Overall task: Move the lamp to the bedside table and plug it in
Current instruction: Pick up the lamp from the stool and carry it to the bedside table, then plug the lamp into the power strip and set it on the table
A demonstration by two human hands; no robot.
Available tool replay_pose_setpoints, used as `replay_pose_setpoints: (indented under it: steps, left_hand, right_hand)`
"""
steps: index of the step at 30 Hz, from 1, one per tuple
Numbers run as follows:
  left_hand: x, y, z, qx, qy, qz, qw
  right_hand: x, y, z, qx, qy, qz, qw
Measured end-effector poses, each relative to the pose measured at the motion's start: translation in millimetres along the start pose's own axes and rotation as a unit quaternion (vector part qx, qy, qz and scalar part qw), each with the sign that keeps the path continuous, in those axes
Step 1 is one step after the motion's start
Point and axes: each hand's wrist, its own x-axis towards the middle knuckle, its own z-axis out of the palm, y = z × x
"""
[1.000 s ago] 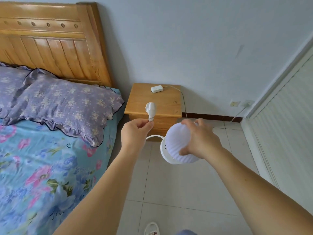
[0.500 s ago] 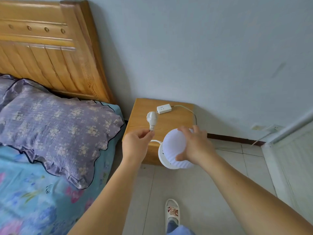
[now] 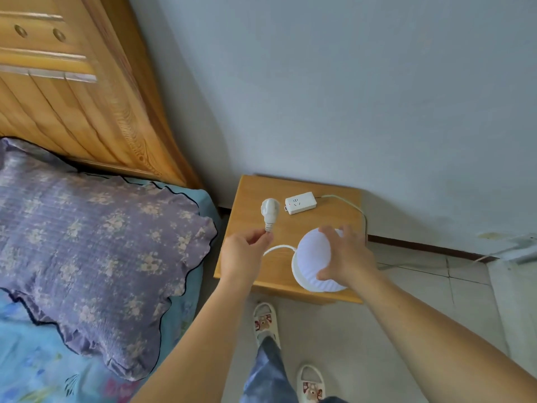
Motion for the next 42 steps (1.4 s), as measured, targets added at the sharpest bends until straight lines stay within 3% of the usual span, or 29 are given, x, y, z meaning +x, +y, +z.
replay_pose_setpoints:
  steps: [11,28,34,36,39,42]
  left_hand:
    - [115.2,10.9,17.9,0.067,-0.078,-0.026,0.994]
    - [143.9,11.7,39.1,0.051,-0.126,-0.068,0.988]
    - [144.4,12.1,45.1,0.063,-0.141,-0.073,0.985]
    - [143.6,11.3,46.2,0.059,-0.149,-0.081,0.984]
    - [142.2,10.8,48.7,0.058,-0.154,-0.087,0.983]
    - [141.7,11.2,50.2,0.048,-0.151,-0.082,0.984]
  right_hand:
    - [70.9,-32.7,13.9,-0.024,-0.049,0.049,0.997]
    - [84.2,-35.3,23.2,-0.050,-0.077,0.052,0.994]
    - [90.9,-40.2,8.5,0.016,-0.154,0.106,0.982]
    - [93.3,-44.3,-0.2,0.050,-0.090,0.115,0.988]
    - [95.6,-51.1,-15.5,0.174,0.093,0.093,0.976]
    - [102.6,-60.1,-32.6,0.238,0.132,0.062,0.960]
